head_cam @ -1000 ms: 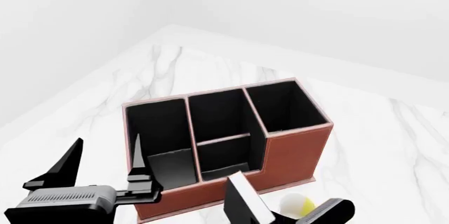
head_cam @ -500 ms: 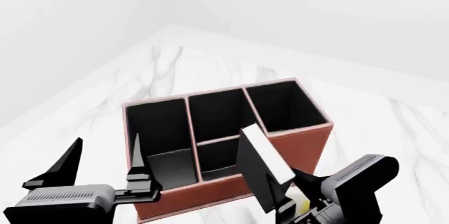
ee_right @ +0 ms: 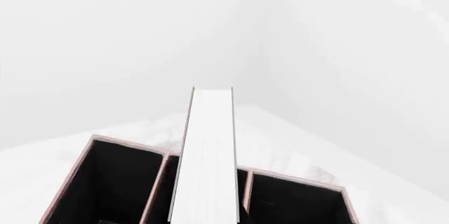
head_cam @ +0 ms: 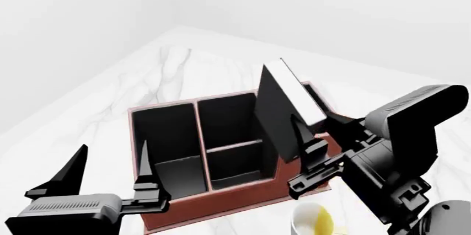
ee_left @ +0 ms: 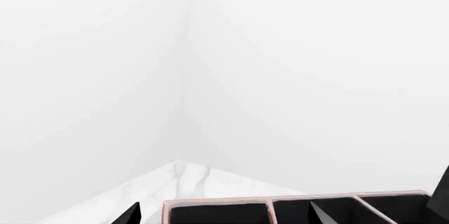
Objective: Pick up the book and place it in the right compartment of the caddy.
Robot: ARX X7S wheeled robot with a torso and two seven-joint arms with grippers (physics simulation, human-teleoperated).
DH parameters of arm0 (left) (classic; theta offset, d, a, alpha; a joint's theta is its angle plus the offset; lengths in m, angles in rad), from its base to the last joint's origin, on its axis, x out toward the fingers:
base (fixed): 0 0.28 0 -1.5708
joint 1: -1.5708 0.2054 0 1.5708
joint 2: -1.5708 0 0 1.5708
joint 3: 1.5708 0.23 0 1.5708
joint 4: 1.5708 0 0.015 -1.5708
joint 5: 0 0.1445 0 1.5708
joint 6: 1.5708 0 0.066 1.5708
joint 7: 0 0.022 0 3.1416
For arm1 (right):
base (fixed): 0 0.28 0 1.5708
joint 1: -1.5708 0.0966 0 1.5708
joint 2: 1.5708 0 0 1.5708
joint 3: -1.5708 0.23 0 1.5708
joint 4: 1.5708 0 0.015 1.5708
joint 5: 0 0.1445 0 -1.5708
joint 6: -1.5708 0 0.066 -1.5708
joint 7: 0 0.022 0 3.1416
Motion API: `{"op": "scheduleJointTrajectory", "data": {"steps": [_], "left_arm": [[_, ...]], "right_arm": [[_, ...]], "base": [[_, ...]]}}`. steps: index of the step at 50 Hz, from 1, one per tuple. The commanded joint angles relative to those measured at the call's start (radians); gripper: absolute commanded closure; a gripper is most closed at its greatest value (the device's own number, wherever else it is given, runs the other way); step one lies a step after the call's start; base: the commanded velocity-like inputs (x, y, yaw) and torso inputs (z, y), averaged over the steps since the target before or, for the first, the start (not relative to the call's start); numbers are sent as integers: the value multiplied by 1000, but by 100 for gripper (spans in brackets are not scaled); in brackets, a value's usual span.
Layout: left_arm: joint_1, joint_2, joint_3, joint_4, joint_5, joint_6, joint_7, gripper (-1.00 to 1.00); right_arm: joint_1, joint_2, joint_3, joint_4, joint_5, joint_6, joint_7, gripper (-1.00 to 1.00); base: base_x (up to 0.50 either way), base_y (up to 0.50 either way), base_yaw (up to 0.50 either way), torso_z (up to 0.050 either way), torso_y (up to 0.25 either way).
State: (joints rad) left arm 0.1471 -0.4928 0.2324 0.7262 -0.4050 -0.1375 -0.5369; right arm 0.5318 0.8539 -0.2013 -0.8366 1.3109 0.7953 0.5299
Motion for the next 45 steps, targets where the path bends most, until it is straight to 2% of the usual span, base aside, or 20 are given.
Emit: {"op": "scheduleJointTrajectory", "data": {"steps": [1, 5, 20, 31, 32, 45], "left_arm": [[-1, -1, 3, -3, 1, 0, -2, -100], [-3, -1, 12, -3, 8, -3, -1, -100], [-4, -4, 11, -6, -2, 2, -1, -100], [-7, -2, 10, -16, -9, 7, 1, -100], [-6, -3, 10, -14, -10, 6, 0, -100], [-8, -5, 7, -19, -18, 8, -1, -100]], "right_arm": [[243, -32, 1, 110, 50, 75, 30, 100], [361, -55, -27, 199, 76, 121, 43, 100], [605, -107, -131, 457, 25, 250, 30, 100], [700, -141, -180, 622, 26, 309, -15, 100], [737, -164, -166, 690, 100, 355, 44, 100], [819, -221, -218, 844, 69, 377, -15, 100]], "base": [[0, 0, 0, 0, 0], [0, 0, 0, 0, 3], [0, 0, 0, 1, 1], [0, 0, 0, 0, 1], [0, 0, 0, 0, 10], [0, 0, 0, 0, 1]]}}
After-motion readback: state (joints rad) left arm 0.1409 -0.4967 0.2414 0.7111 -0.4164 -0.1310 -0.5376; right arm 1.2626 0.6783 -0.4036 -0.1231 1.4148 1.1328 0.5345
